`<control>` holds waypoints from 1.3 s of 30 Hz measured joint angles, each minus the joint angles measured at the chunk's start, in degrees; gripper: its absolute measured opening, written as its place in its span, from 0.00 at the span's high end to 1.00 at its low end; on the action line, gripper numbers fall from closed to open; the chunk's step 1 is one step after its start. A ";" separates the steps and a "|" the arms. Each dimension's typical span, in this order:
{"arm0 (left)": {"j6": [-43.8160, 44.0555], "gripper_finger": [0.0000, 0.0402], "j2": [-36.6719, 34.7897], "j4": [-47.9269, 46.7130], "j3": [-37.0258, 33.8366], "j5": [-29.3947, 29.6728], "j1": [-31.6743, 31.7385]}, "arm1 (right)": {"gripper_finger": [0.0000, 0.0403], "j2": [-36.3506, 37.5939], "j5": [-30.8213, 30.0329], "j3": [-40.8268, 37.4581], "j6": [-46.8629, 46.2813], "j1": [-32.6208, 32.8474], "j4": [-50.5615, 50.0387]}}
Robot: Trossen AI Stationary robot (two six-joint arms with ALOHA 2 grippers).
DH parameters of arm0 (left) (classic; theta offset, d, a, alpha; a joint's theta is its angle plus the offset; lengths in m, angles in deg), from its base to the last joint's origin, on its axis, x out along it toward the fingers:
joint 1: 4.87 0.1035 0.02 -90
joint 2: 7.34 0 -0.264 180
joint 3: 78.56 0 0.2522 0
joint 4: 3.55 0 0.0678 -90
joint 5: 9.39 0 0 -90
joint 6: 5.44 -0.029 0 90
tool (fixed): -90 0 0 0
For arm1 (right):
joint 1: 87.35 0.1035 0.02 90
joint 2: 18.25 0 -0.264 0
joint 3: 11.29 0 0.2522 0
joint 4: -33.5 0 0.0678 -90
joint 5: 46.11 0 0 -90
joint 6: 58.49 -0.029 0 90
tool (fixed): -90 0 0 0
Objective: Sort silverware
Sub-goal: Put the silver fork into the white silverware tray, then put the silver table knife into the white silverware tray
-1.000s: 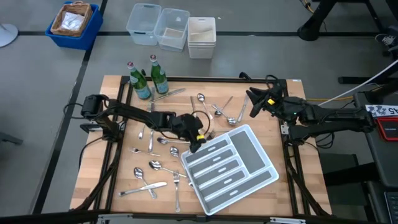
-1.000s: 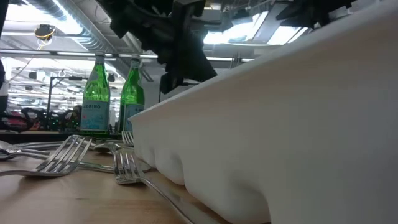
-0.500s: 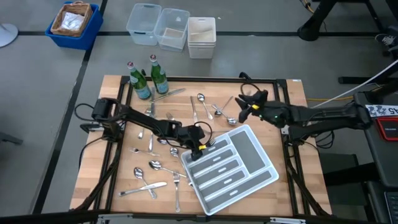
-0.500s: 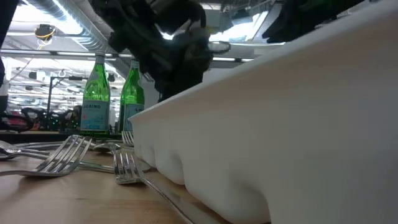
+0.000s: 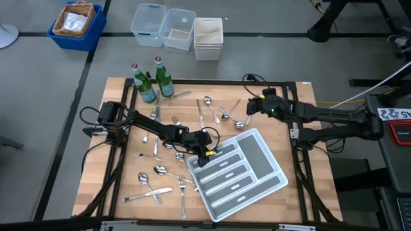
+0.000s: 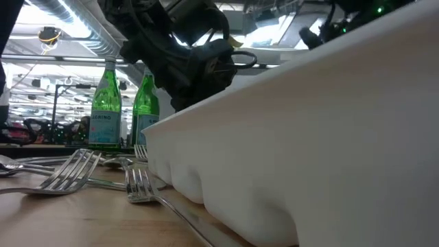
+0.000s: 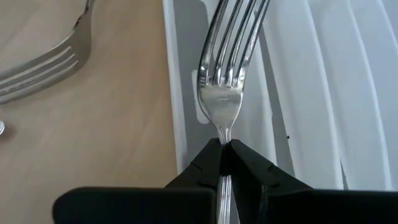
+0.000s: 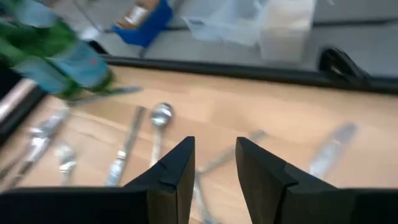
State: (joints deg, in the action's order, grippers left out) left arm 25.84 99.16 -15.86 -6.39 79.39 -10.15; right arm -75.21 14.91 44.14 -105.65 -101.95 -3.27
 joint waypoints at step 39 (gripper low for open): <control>-11.00 0.82 -14.14 -10.78 -0.20 -2.74 8.36 | 0.70 -29.54 26.50 0.02 -22.72 -22.22 -1.06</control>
State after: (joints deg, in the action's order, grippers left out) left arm 14.84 85.02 -26.64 -6.59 76.65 -1.78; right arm -104.74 41.41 44.16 -128.36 -124.17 -4.33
